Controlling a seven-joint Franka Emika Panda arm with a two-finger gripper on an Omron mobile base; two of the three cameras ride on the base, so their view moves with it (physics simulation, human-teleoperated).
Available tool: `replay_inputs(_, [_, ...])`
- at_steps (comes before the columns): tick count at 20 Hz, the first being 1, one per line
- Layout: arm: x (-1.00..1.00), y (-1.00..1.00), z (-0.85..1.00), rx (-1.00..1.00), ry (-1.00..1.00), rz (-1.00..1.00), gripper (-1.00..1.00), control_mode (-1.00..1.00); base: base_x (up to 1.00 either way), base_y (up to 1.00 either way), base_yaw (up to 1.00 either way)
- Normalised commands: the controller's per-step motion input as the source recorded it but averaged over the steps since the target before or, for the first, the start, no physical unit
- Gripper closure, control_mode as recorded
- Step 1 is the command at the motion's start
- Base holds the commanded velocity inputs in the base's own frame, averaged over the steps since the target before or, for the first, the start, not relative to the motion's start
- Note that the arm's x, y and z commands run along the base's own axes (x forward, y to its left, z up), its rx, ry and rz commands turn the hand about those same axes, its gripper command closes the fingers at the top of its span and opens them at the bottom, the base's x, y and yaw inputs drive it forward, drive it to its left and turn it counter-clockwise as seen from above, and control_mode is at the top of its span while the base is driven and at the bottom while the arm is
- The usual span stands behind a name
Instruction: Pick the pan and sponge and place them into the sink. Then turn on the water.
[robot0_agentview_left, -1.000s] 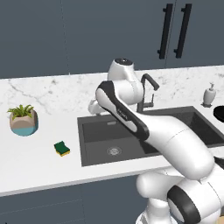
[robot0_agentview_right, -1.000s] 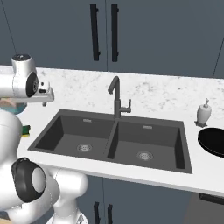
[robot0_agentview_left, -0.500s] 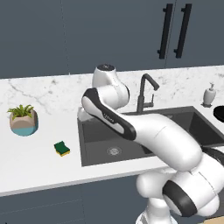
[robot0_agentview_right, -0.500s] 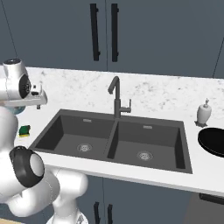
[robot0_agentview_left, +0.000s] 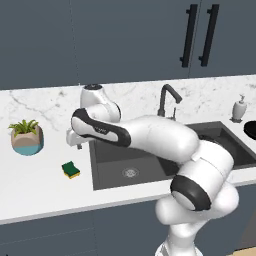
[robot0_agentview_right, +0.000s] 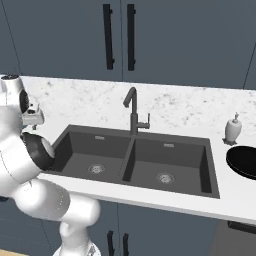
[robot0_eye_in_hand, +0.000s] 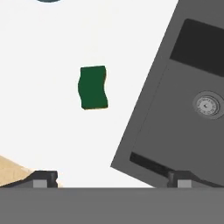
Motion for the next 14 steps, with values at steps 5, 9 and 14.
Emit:
replay_inputs(5, [0.3, 0.59, -0.63, -0.04, 0.02, 0.0, -1.0, -1.0, 0.0, 0.0, 0.0])
replay_inputs(9, [0.37, 0.42, -0.57, -0.02, 0.01, 0.0, -1.0, -1.0, 0.0, 0.0, 0.0])
replay_inputs(14, [0.26, 0.18, -0.32, 0.0, 0.01, 0.0, -1.0, -1.0, 0.0, 0.0, 0.0])
